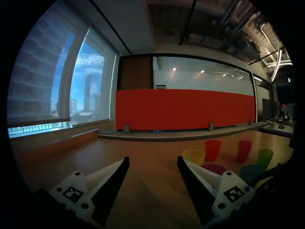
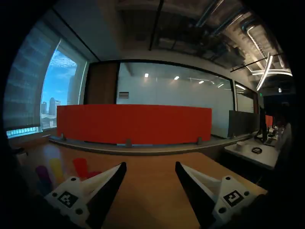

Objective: Pour water

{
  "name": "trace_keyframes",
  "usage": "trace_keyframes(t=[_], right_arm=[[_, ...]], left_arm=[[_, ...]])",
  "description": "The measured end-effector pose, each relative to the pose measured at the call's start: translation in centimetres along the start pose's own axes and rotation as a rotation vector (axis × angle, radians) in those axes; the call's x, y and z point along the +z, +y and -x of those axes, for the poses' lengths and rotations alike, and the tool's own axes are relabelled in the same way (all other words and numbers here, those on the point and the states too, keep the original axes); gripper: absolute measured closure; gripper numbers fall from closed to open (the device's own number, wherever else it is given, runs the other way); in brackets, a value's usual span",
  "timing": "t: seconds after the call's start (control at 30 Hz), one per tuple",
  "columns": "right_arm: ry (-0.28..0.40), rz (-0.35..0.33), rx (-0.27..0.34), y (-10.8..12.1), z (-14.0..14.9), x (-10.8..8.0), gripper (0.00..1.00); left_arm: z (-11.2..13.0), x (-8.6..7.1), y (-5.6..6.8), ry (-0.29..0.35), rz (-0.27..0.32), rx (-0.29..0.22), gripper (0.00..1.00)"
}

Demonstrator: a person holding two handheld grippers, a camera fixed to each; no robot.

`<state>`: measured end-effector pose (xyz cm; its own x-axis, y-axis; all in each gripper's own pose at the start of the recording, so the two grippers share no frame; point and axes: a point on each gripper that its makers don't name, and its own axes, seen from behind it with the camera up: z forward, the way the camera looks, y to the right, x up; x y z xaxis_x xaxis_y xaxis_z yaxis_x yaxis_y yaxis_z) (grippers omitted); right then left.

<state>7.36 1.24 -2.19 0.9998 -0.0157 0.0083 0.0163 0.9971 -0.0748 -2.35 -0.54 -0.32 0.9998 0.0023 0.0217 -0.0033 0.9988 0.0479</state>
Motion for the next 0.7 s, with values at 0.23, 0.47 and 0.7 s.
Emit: trace_keyframes(t=[0.23,0.47,0.7], right_arm=[[-0.002,-0.004,-0.007,-0.2,0.3,-0.2,0.01],[0.011,-0.008,-0.007,-0.3,-0.2,-0.6,0.01],[0.028,-0.022,-0.010,-0.4,-0.3,-1.2,0.01]], left_arm=[[0.1,0.0,0.0,0.001,-0.001,0.003,0.07],[0.0,0.1,0.0,0.000,-0.001,0.005,0.07],[0.0,0.0,0.0,-0.001,-0.001,0.005,0.04]])
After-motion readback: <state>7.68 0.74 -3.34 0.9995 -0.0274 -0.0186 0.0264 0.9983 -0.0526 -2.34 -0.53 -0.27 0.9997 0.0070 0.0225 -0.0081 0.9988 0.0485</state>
